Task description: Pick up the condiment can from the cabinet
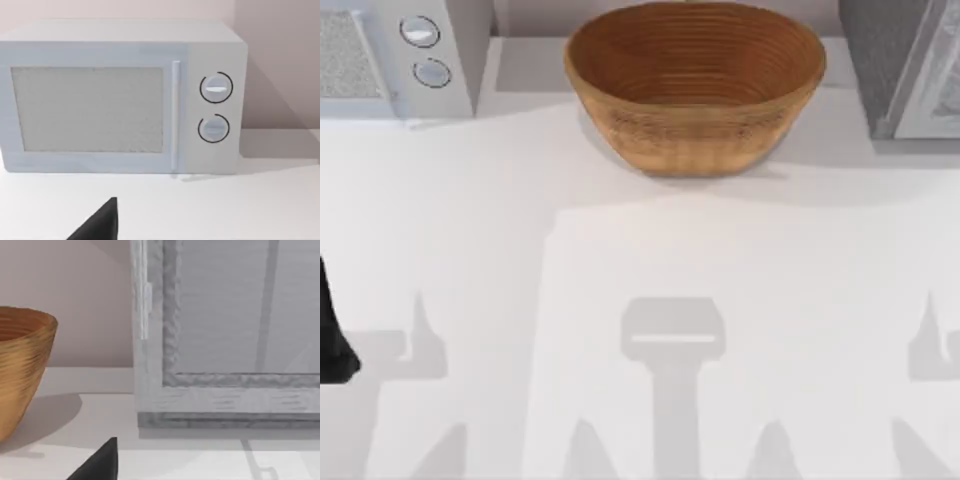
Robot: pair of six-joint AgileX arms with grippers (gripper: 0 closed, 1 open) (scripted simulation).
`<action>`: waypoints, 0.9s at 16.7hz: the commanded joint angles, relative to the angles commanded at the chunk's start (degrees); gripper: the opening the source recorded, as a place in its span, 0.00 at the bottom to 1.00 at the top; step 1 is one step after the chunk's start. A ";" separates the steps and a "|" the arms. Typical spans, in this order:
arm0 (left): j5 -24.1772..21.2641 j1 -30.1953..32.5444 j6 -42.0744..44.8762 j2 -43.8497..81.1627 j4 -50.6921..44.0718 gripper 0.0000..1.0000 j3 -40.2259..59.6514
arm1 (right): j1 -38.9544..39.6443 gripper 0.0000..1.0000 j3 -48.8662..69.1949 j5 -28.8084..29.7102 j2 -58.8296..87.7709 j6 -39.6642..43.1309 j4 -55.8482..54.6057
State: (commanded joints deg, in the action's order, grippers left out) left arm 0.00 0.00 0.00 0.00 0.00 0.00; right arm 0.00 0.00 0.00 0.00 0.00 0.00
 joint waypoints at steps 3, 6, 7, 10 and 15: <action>0.00 0.00 0.00 0.00 0.00 1.00 0.00 | 0.05 1.00 0.63 0.13 0.63 0.00 0.25; 0.00 0.00 0.00 0.00 0.00 1.00 0.00 | 0.63 1.00 6.12 1.06 5.82 -0.06 2.07; 0.00 0.00 0.00 0.00 0.00 1.00 0.00 | 0.97 1.00 9.16 1.48 8.49 -0.10 2.95; 0.00 0.00 0.00 0.00 0.00 1.00 0.00 | 2.38 1.00 21.59 2.95 18.50 -0.25 6.08; 0.00 0.00 0.00 0.00 0.00 1.00 0.00 | 5.41 1.00 49.01 5.78 38.80 -0.56 12.28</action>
State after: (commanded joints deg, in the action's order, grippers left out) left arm 0.00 0.00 0.00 0.00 0.00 0.00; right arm 5.41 49.01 5.78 38.80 -0.56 12.28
